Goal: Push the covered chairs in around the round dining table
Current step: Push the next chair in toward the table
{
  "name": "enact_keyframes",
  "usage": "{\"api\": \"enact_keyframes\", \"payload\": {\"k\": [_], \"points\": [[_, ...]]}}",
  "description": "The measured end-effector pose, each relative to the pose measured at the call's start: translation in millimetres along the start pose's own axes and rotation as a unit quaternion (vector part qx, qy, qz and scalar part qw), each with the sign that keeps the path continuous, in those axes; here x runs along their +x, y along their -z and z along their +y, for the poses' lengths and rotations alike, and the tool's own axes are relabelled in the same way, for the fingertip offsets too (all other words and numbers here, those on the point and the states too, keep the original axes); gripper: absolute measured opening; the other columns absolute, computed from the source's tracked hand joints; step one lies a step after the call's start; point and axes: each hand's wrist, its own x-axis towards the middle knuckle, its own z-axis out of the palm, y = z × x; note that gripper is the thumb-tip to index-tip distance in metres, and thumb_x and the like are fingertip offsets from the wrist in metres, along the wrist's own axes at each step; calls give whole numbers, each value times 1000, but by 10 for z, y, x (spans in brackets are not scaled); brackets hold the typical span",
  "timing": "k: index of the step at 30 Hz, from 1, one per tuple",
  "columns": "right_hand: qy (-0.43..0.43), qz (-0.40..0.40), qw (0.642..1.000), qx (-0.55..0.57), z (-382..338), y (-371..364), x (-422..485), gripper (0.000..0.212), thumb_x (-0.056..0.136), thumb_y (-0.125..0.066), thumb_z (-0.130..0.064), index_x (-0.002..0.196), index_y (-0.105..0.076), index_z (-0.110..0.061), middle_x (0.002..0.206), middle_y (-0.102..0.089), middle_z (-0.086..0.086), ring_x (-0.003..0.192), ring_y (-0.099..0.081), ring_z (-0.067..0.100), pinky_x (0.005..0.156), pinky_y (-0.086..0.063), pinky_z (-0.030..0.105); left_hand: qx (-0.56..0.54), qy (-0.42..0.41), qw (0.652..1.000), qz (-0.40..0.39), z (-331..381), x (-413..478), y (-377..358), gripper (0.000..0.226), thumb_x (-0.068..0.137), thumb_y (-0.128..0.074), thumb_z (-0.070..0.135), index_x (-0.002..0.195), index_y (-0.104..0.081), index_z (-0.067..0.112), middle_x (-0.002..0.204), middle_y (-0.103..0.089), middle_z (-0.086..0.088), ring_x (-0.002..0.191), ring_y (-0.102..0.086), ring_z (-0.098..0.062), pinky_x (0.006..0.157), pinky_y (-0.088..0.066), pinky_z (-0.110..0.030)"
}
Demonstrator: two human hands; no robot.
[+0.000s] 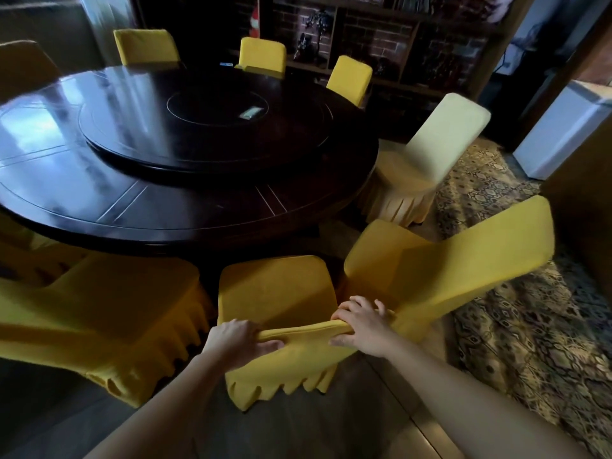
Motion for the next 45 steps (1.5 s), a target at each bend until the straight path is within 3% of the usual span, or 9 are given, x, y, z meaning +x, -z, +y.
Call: {"api": "enact_keyframes", "payload": {"k": [12, 18, 22, 25, 27, 29, 33, 40, 45], "points": [[-19, -12, 1000, 14, -29, 100, 68, 61, 84, -44, -69, 131, -47, -29, 145, -37, -1, 141, -18, 22, 113, -6, 54, -9, -1, 1000, -25, -12, 131, 100, 99, 44, -10, 98, 98, -62, 33, 83, -63, 10, 73, -60, -6, 63, -53, -26], [-58, 42, 995, 71, -103, 23, -40, 62, 81, -49, -70, 130, -50, -32, 146, -39, -7, 141, -20, 20, 115, -1, 53, -29, 0, 999, -30, -31, 112, 95, 102, 42, -11, 100, 103, -62, 35, 80, -64, 13, 71, -60, -2, 63, -55, -24], [-81, 68, 991, 81, -165, -11, -119, 63, 82, -48, -70, 133, -46, -33, 144, -41, -8, 138, -26, 18, 117, -4, 50, -60, -14, 996, -59, -33, 134, 130, 93, 47, -19, 96, 104, -61, 37, 80, -64, 14, 69, -60, -1, 63, -56, -22], [-73, 67, 991, 88, -172, -19, -215, 62, 89, -44, -64, 141, -38, -31, 150, -34, -6, 142, -21, 17, 117, -4, 46, -82, -26, 994, -64, -31, 134, 112, 88, 58, -26, 91, 125, -51, 39, 108, -64, 12, 91, -61, -3, 76, -56, -26], [-65, 58, 992, 90, -123, -6, -307, 60, 94, -39, -57, 147, -30, -30, 156, -25, -6, 145, -13, 16, 118, -3, 45, -69, -40, 995, -66, 39, 143, 111, 88, 69, -28, 85, 140, -37, 34, 143, -46, 5, 126, -47, -14, 102, -44, -34], [-68, 70, 992, 75, -32, -7, -403, 57, 98, -35, -51, 149, -23, -30, 160, -15, -5, 147, -4, 15, 118, 0, 44, -34, -76, 994, -67, 200, 176, 176, 94, 72, -18, 84, 148, -23, 28, 157, -21, 4, 144, -19, -16, 118, -17, -39], [-98, 100, 989, 42, 173, -52, -585, 61, 98, -33, -49, 152, -12, -30, 161, 1, -5, 147, 8, 16, 117, 4, 46, -15, -153, 988, -33, 718, 350, 244, 123, 45, 18, 93, 150, -2, 31, 160, 2, 5, 146, 7, -15, 118, 2, -40], [-145, 164, 973, 67, 743, 230, -984, 65, 97, -29, -53, 152, -5, -28, 161, 8, -6, 147, 13, 15, 116, 6, 44, -12, -268, 963, 21, 1882, 657, 372, 102, 59, 10, 88, 146, 10, 34, 152, 19, 9, 140, 23, -16, 115, 11, -40], [-171, 180, 966, 75, 1456, 326, -1301, 74, 90, -20, -66, 152, -4, -29, 161, 8, -8, 146, 15, 13, 118, -1, 51, -20, -307, 951, 30, 2787, 859, 425, 110, 52, 19, 90, 146, 9, 35, 148, 21, 11, 139, 26, -15, 116, 12, -42]]}}
